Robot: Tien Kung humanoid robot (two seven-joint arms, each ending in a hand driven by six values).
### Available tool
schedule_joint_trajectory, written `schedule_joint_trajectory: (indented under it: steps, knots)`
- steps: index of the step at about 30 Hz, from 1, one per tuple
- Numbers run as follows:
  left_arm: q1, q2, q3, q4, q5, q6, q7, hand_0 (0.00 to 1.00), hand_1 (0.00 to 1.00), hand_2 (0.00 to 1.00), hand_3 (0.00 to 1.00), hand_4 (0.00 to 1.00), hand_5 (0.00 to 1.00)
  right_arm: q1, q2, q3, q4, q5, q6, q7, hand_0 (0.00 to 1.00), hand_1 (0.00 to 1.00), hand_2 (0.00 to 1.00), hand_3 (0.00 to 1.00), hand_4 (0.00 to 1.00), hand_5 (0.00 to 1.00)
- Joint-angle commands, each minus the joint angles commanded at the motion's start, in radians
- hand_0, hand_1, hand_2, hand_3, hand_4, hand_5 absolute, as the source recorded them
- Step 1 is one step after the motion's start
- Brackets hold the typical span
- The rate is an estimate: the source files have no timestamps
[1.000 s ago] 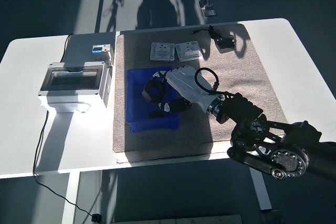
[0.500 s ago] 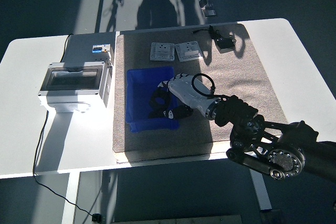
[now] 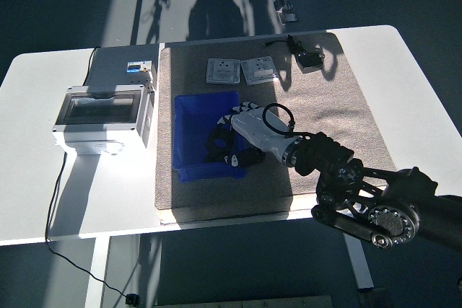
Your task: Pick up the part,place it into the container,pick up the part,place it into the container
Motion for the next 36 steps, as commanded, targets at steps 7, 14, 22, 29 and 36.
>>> schedule_joint_trajectory:
  steps: [7, 14, 22, 29, 36]
  knots:
    - [0.001, 0.001, 0.0, 0.0, -0.001, 0.0, 0.0, 0.681, 0.646, 0.6, 0.635, 0.657, 0.636, -0.001, 0.001, 0.004, 0.002, -0.016, 0.005, -0.008, 0.998, 0.954, 0.894, 0.779, 0.507, 0.408]
    - [0.001, 0.002, -0.001, 0.0, -0.003, 0.001, -0.001, 0.681, 0.646, 0.6, 0.635, 0.657, 0.636, 0.0, 0.001, 0.007, 0.003, -0.032, 0.019, -0.032, 0.998, 0.998, 0.995, 0.912, 0.53, 0.443]
    - [0.0, 0.002, -0.002, 0.0, -0.004, 0.002, -0.002, 0.681, 0.647, 0.599, 0.635, 0.658, 0.635, 0.001, 0.001, 0.01, -0.001, -0.035, -0.003, -0.043, 0.998, 0.998, 0.998, 0.98, 0.573, 0.467]
    - [0.0, 0.002, -0.001, 0.0, -0.005, 0.002, -0.002, 0.681, 0.647, 0.599, 0.635, 0.659, 0.638, -0.002, 0.001, 0.014, -0.006, -0.033, -0.054, -0.039, 0.998, 0.998, 0.998, 0.998, 0.716, 0.476]
    - [-0.003, 0.001, 0.003, 0.0, -0.009, 0.003, -0.002, 0.681, 0.647, 0.599, 0.636, 0.66, 0.64, -0.067, -0.017, 0.096, -0.015, 0.074, -0.157, -0.002, 0.998, 0.998, 0.998, 0.998, 0.771, 0.466]
